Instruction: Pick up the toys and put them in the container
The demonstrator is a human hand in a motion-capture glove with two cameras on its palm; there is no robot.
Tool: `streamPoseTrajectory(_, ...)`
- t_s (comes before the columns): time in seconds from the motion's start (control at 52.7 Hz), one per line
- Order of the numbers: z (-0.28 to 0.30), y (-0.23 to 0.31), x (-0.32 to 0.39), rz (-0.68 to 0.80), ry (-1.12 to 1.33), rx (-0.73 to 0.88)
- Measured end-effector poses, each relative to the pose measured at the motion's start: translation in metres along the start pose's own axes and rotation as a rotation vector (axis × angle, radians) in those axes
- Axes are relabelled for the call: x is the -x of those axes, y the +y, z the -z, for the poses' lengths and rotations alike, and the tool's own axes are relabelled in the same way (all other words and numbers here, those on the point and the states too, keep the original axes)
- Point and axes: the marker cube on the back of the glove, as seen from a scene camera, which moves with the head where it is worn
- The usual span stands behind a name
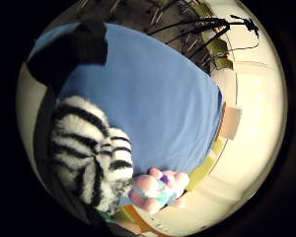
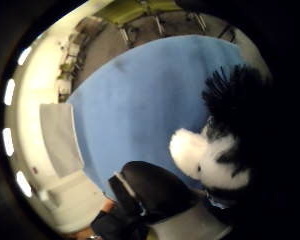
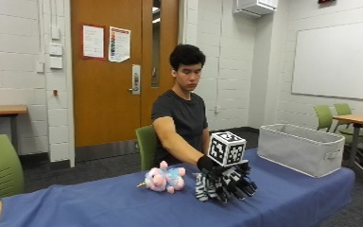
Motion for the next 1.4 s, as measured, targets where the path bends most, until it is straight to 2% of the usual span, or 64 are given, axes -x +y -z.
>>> streamPoseTrajectory(0.284, -0.005, 0.003, 0.001, 0.002, 0.003, 0.026)
streamPoseTrajectory(0.512, 0.005, 0.009, 0.004, -0.022, 0.041, -0.079)
streamPoseTrajectory(0.796, 0.007, 0.026, 0.006, -0.087, 0.022, 0.011)
streamPoseTrajectory(0.891, 0.037, 0.033, 0.019, -0.068, -0.02, -0.021)
streamPoseTrajectory(1.138, 0.158, 0.043, 0.077, 0.001, -0.051, -0.218)
streamPoseTrajectory(1.308, 0.219, 0.051, 0.138, 0.104, -0.018, -0.312)
streamPoseTrajectory(1.403, 0.261, 0.066, 0.21, 0.264, -0.029, -0.408)
